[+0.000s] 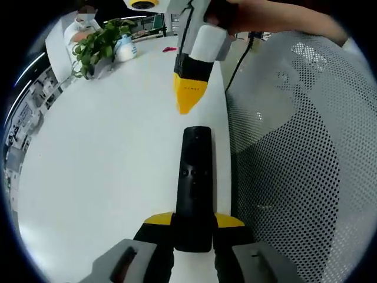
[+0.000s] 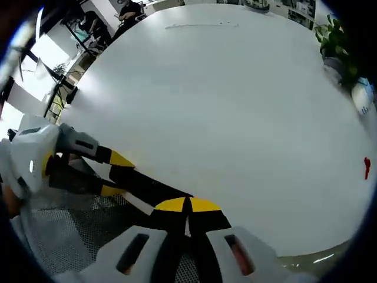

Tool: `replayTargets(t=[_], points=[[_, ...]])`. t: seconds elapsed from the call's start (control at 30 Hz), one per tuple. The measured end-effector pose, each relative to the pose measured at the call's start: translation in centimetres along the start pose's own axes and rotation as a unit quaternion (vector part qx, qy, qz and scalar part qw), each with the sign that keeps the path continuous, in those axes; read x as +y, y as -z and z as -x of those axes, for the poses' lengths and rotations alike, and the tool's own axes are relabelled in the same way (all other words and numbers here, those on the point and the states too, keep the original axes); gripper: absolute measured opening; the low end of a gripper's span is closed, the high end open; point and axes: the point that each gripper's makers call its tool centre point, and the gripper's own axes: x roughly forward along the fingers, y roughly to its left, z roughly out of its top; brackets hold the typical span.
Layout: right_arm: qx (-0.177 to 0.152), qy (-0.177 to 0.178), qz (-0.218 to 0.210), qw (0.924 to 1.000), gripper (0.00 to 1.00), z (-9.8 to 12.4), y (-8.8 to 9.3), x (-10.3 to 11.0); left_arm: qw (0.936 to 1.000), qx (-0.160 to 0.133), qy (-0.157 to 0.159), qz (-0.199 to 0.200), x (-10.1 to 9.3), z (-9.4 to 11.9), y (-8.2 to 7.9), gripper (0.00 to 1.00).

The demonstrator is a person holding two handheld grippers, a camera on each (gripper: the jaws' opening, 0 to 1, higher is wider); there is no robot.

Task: Press the specified remote control buttons in sequence, fully releasing each button before pressing the next.

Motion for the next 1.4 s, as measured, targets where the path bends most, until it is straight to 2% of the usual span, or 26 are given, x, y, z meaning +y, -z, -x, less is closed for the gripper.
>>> replayTargets(t=[0.17,0.67,0.8,0.9,1.4], points=[[0.014,0.005,0.019,0.9997,0.0,-0.6,0.4,0.2,0.9999,0.004,0.005,-0.009,-0.1,0.0,0.0,0.24],[0.028,-0.012,0.016,0.9994,0.0,-1.1,0.9,0.5,0.9999,0.004,0.011,-0.01,-0.1,-0.1,-0.1,0.24],[0.037,0.003,0.03,0.9989,0.0,-1.4,1.3,0.3,0.9999,0.004,0.011,-0.009,-0.1,-0.1,-0.1,0.24],[0.036,0.001,0.032,0.9989,0.0,-1.3,1.3,0.4,0.9999,0.004,0.011,-0.009,-0.1,-0.1,-0.1,0.24],[0.043,-0.018,-0.003,0.9989,0.0,-1.5,1.3,0.2,0.9999,0.008,0.009,-0.009,0.0,-0.1,-0.1,0.25]])
